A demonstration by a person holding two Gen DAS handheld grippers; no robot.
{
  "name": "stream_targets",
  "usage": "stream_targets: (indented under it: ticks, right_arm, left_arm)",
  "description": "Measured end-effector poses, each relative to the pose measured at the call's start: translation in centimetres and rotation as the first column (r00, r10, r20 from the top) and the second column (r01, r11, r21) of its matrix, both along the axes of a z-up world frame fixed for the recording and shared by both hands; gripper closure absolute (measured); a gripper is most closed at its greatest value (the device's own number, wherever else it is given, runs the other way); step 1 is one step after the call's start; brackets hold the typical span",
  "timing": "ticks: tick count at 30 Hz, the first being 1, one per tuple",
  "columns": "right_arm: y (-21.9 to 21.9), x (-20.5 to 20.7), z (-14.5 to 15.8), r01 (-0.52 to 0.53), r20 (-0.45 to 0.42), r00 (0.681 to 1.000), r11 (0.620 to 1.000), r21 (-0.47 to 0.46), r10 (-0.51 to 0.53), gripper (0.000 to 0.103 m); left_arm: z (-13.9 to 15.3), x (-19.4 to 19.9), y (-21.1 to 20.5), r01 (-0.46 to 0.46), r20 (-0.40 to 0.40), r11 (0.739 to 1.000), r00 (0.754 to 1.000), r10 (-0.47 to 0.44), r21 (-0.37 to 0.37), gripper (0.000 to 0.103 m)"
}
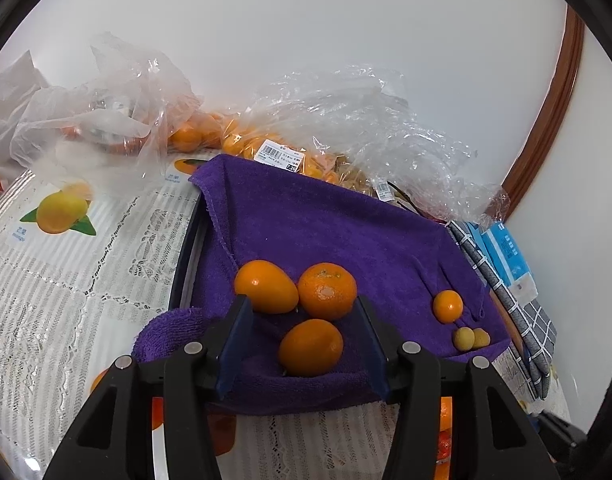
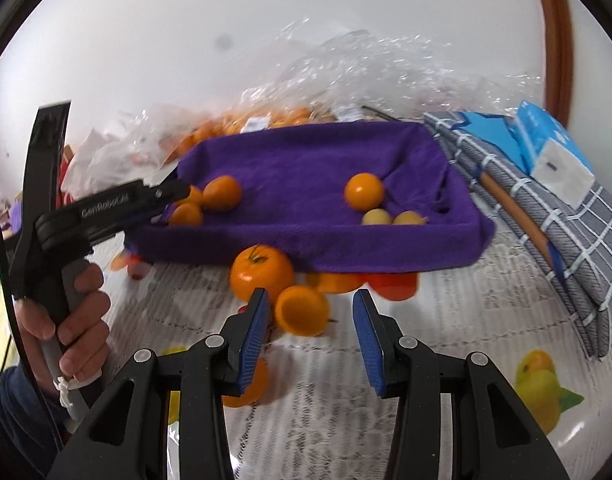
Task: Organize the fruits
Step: 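Withdraw both open tools from the towel toward the fruit pile, then grasp an orange with the right tool while the left tool grasps another orange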
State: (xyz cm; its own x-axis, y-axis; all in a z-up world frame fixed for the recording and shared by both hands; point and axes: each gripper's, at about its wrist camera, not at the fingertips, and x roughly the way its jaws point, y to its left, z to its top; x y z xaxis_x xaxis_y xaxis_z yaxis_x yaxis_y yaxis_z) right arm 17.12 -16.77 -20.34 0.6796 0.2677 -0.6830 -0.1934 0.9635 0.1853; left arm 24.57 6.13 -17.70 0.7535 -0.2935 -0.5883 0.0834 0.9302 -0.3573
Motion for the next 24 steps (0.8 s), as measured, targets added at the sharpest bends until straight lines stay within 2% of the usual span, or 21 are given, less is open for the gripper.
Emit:
stream_targets:
  ticks: [5, 7, 11, 16, 20, 21, 24]
  right_arm:
    - [0.1, 1.2, -0.9, 0.004, -0.05, 0.999, 1.0, 0.019, -0.003, 0.062]
    - [-0.3, 1.7, -0.9, 0.015, -0.06, 0.998, 0.999, 0.04, -0.012, 0.071]
    - [-2.2, 1.5, -0.9, 0.061, -0.075, 0.996, 0.993, 0.097, -0.054, 0.071]
    - [-3.5, 0.3, -0.7, 0.102, -0.061, 0.993, 0.994, -0.027, -0.104, 0.07]
    - [-3.3, 0.1, -1.1, 0.086, -0.037, 0.995, 0.994, -0.073, -0.089, 0.069]
    - [-3.1, 0.4, -1.4, 0.095, -0.042, 0.994, 0.991, -0.092, -0.099, 0.067]
    - [-3.2, 0.9, -1.7, 0.087, -0.068, 0.993, 0.991, -0.101, -0.094, 0.069]
  left_arm:
    - [0.0, 0.0, -0.1, 0.001, -0.002, 1.0, 1.0, -0.001, -0.002, 0.053]
    - [0.0, 0.0, -0.1, 0.002, -0.002, 1.0, 1.0, -0.002, 0.002, 0.053]
    - [0.0, 0.0, 0.1, 0.004, -0.003, 1.0, 1.0, -0.004, 0.001, 0.053]
    - [0.0, 0.0, 0.0, 0.003, -0.002, 1.0, 1.0, -0.003, 0.004, 0.053]
    - [0.0, -0.1, -0.1, 0.012, 0.003, 1.0, 1.0, -0.012, 0.006, 0.053]
    - [0.0, -0.1, -0.2, 0.012, 0.005, 1.0, 1.0, -0.012, 0.006, 0.053]
    - [0.6, -0.7, -0.3, 0.014, 0.041, 1.0, 0.999, -0.015, 0.005, 0.053]
